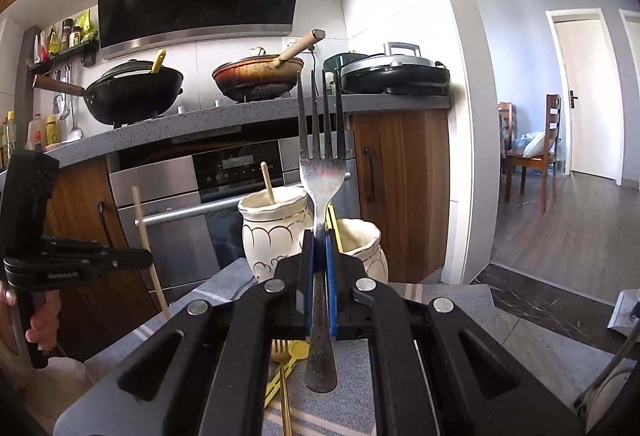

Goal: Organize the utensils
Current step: 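Lift the chopstick into the taller pot while the right gripper lowers the fork into the shorter pot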

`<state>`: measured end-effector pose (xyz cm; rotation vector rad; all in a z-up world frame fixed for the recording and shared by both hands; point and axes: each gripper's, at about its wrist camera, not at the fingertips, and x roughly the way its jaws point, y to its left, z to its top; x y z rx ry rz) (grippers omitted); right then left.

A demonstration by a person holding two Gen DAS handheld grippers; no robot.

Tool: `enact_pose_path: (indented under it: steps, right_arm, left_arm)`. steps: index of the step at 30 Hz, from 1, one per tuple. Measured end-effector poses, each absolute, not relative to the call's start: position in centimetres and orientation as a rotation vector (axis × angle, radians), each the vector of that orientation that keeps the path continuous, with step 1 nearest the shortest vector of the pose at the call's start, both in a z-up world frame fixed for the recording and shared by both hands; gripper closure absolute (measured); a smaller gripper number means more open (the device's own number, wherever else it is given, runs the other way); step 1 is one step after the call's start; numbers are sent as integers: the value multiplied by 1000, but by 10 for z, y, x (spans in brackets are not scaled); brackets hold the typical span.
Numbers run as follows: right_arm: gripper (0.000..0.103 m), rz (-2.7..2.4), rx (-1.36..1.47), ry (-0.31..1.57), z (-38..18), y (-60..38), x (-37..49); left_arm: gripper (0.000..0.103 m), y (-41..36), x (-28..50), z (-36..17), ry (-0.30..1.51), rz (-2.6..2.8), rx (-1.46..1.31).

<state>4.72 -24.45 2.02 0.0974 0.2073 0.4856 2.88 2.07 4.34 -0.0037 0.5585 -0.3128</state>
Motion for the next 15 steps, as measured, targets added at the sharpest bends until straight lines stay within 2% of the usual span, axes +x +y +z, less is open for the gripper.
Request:
enact_pose_path:
  steps: [15]
  right_arm:
    - [98, 477, 187, 94, 76, -232, 99]
  left_arm:
    - [98, 24, 51, 131, 377, -330, -50]
